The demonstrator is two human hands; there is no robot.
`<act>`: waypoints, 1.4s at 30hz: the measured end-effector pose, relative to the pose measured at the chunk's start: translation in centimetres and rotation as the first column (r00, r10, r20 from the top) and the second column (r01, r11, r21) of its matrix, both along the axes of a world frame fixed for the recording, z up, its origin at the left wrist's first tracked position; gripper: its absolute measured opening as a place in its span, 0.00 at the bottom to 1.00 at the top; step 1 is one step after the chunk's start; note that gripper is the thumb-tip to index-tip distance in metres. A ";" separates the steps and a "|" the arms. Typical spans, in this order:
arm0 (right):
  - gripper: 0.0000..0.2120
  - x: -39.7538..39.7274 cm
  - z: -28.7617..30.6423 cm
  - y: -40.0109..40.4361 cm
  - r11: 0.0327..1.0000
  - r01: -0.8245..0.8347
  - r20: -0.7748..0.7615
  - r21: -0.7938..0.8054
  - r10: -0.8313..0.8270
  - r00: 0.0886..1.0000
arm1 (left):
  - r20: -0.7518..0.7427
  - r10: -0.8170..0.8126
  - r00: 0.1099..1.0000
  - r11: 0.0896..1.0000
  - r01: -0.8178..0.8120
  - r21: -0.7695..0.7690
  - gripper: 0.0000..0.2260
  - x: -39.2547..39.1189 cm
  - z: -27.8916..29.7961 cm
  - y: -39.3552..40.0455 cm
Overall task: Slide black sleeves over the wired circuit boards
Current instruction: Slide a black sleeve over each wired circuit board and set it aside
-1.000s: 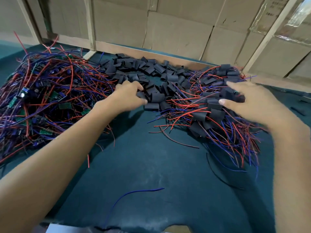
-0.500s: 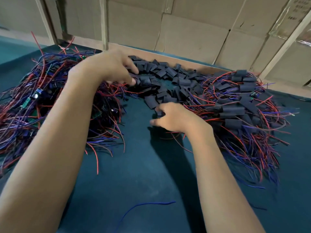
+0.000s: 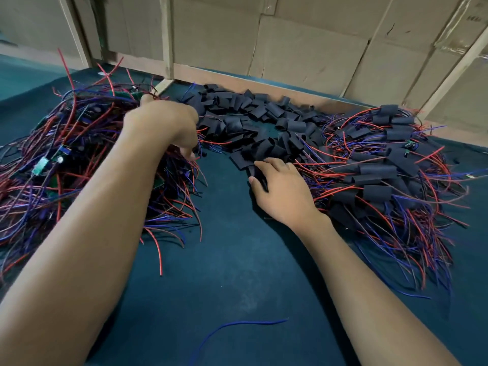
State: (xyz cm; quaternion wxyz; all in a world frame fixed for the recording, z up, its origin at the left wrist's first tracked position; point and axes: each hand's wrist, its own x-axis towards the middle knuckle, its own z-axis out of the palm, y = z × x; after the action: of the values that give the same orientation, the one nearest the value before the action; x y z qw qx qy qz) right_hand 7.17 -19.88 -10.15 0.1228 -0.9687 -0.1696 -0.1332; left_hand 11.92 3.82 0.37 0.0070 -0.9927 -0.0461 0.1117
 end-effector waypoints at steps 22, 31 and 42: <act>0.14 -1.9 0.1 0.0 0.911 -0.169 0.355 0.376 0.027 0.935 | 0.310 -0.308 0.900 0.806 0.420 -0.418 0.06 -1.8 2.5 -1.5; 0.05 -2.2 0.3 -0.4 0.663 -0.072 0.058 0.745 0.043 0.997 | 0.330 -0.414 0.848 0.632 0.529 -0.566 0.12 -4.0 4.1 -3.1; 0.14 -2.2 1.1 -0.5 0.295 -0.031 -0.079 0.955 0.352 0.933 | 0.130 -0.552 0.824 0.620 0.509 -0.596 0.16 -4.9 3.3 -5.5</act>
State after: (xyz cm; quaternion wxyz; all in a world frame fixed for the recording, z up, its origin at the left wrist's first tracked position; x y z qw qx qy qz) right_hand 4.97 -20.33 -9.06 0.7000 -0.6944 -0.1571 -0.0554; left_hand 7.06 -1.68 3.69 -0.2776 -0.9050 0.2873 0.1458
